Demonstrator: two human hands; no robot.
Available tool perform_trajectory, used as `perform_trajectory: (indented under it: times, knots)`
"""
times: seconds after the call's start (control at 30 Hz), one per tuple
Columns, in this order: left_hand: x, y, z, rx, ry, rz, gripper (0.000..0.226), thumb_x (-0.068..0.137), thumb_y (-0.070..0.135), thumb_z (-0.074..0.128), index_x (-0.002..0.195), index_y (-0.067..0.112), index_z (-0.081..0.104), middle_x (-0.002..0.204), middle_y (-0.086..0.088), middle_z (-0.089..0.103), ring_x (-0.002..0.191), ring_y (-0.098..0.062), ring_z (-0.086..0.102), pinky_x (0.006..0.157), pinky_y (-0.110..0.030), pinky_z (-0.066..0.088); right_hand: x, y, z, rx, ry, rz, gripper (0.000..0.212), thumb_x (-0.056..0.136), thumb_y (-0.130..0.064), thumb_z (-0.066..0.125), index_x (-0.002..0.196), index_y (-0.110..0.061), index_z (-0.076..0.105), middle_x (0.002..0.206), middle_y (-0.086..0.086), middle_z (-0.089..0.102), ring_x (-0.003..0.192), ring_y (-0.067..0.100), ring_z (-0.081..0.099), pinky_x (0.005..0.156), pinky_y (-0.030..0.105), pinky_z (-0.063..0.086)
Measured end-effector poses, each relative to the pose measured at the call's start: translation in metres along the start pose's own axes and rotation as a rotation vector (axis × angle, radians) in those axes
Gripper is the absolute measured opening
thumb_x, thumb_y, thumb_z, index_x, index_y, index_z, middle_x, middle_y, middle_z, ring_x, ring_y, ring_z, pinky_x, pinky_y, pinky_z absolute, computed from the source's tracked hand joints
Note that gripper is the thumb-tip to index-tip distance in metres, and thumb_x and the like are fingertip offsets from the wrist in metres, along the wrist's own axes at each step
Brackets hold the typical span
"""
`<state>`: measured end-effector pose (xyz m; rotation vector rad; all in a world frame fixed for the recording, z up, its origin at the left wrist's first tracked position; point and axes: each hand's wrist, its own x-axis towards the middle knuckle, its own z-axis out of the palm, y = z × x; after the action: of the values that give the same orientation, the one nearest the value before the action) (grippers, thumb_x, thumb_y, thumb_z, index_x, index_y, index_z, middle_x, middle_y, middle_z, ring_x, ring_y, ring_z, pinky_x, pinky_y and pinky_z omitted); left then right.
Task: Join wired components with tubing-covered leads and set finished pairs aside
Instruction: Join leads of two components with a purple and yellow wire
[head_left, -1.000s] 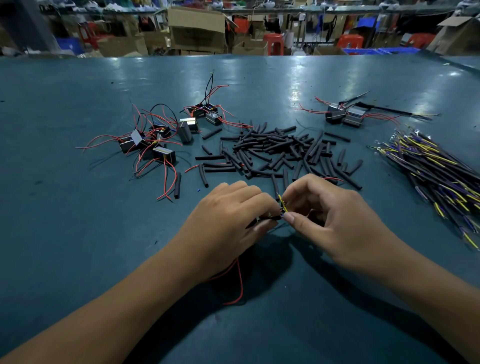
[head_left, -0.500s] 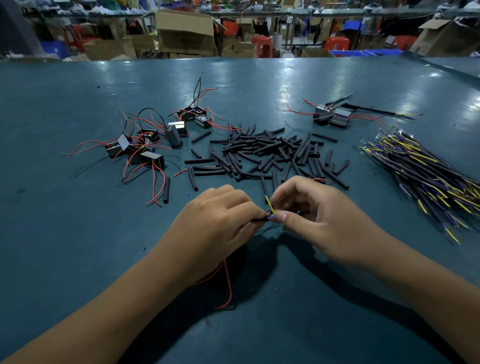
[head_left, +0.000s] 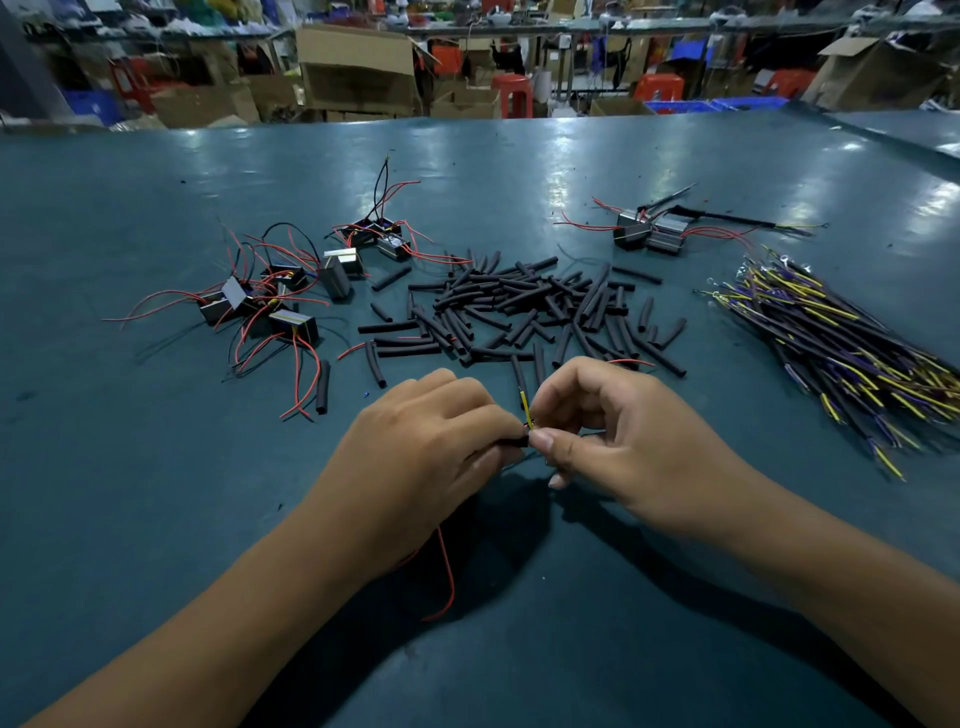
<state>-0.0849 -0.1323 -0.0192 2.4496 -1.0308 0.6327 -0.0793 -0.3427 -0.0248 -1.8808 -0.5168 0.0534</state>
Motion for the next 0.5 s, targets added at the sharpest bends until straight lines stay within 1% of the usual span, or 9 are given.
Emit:
perform_trajectory:
  times: [0.1, 0.2, 0.23, 0.27, 0.33, 0.37, 0.4, 0.47, 0.5]
  knots:
    - [0.0, 0.003, -0.001, -0.064, 0.021, -0.05, 0.026, 0.091, 0.037, 0.058, 0.087, 0.013, 0.067, 0.082, 0.005, 0.061, 0.074, -0.021, 0.055, 0.065, -0.037, 0.047, 0.001, 0.001, 0.0, -0.041, -0.006, -0.013, 0.011, 0.091, -0.005, 0.069, 0.094, -0.013, 0.061, 0.084, 0.007, 0.066, 0.072, 0.02, 0.064, 0.062, 0.025, 0.056]
    - [-0.002, 0.001, 0.0, -0.116, -0.005, -0.085, 0.026, 0.088, 0.04, 0.061, 0.091, 0.015, 0.068, 0.09, 0.007, 0.063, 0.081, -0.018, 0.057, 0.072, -0.038, 0.05, 0.001, 0.0, -0.003, -0.03, -0.027, 0.003, 0.009, 0.093, -0.008, 0.064, 0.095, -0.017, 0.062, 0.085, 0.003, 0.068, 0.073, 0.019, 0.067, 0.065, 0.026, 0.056]
    - [-0.003, -0.001, 0.0, -0.149, -0.019, -0.119, 0.026, 0.088, 0.042, 0.061, 0.095, 0.018, 0.068, 0.093, 0.01, 0.063, 0.084, -0.015, 0.058, 0.076, -0.035, 0.05, 0.001, 0.0, -0.005, -0.028, -0.035, 0.007, 0.009, 0.092, -0.011, 0.062, 0.095, -0.019, 0.062, 0.086, 0.001, 0.068, 0.075, 0.018, 0.067, 0.065, 0.027, 0.056]
    - [-0.004, -0.003, -0.001, -0.197, -0.038, -0.166, 0.027, 0.088, 0.045, 0.061, 0.098, 0.021, 0.067, 0.095, 0.013, 0.064, 0.087, -0.009, 0.059, 0.08, -0.028, 0.048, 0.001, 0.0, -0.006, -0.04, -0.042, 0.003, 0.009, 0.091, -0.014, 0.061, 0.096, -0.021, 0.062, 0.087, 0.0, 0.069, 0.077, 0.017, 0.067, 0.067, 0.028, 0.056]
    - [-0.006, -0.009, -0.004, -0.323, -0.094, -0.276, 0.026, 0.09, 0.05, 0.061, 0.102, 0.029, 0.068, 0.096, 0.019, 0.067, 0.094, -0.003, 0.062, 0.082, -0.017, 0.044, 0.0, -0.001, -0.007, -0.098, -0.066, -0.023, 0.012, 0.092, -0.013, 0.06, 0.098, -0.023, 0.062, 0.09, -0.003, 0.069, 0.081, 0.016, 0.065, 0.072, 0.032, 0.056]
    - [-0.006, -0.012, -0.006, -0.38, -0.134, -0.322, 0.024, 0.091, 0.052, 0.062, 0.102, 0.032, 0.07, 0.097, 0.021, 0.069, 0.097, -0.002, 0.063, 0.084, -0.017, 0.045, 0.0, -0.001, -0.007, -0.13, -0.08, -0.038, 0.013, 0.093, -0.012, 0.061, 0.1, -0.023, 0.062, 0.091, -0.005, 0.069, 0.081, 0.015, 0.065, 0.074, 0.03, 0.054]
    - [-0.006, -0.015, -0.007, -0.421, -0.172, -0.354, 0.024, 0.091, 0.053, 0.062, 0.101, 0.033, 0.072, 0.097, 0.021, 0.069, 0.099, -0.001, 0.063, 0.086, -0.021, 0.046, 0.0, -0.002, -0.008, -0.164, -0.091, -0.054, 0.014, 0.094, -0.011, 0.062, 0.101, -0.023, 0.062, 0.091, -0.007, 0.068, 0.081, 0.013, 0.064, 0.074, 0.026, 0.052]
    - [-0.006, -0.019, -0.009, -0.444, -0.213, -0.368, 0.023, 0.088, 0.052, 0.063, 0.098, 0.036, 0.075, 0.096, 0.022, 0.069, 0.1, -0.004, 0.063, 0.09, -0.032, 0.048, -0.001, -0.003, -0.009, -0.242, -0.094, -0.082, 0.015, 0.094, -0.011, 0.064, 0.102, -0.025, 0.062, 0.092, -0.012, 0.067, 0.08, 0.011, 0.064, 0.071, 0.019, 0.048]
    - [-0.006, -0.02, -0.01, -0.436, -0.22, -0.357, 0.022, 0.087, 0.051, 0.062, 0.098, 0.037, 0.075, 0.096, 0.023, 0.069, 0.1, -0.006, 0.063, 0.091, -0.037, 0.048, -0.001, -0.005, -0.01, -0.276, -0.09, -0.096, 0.016, 0.094, -0.012, 0.065, 0.102, -0.025, 0.062, 0.092, -0.013, 0.067, 0.081, 0.012, 0.064, 0.071, 0.019, 0.049]
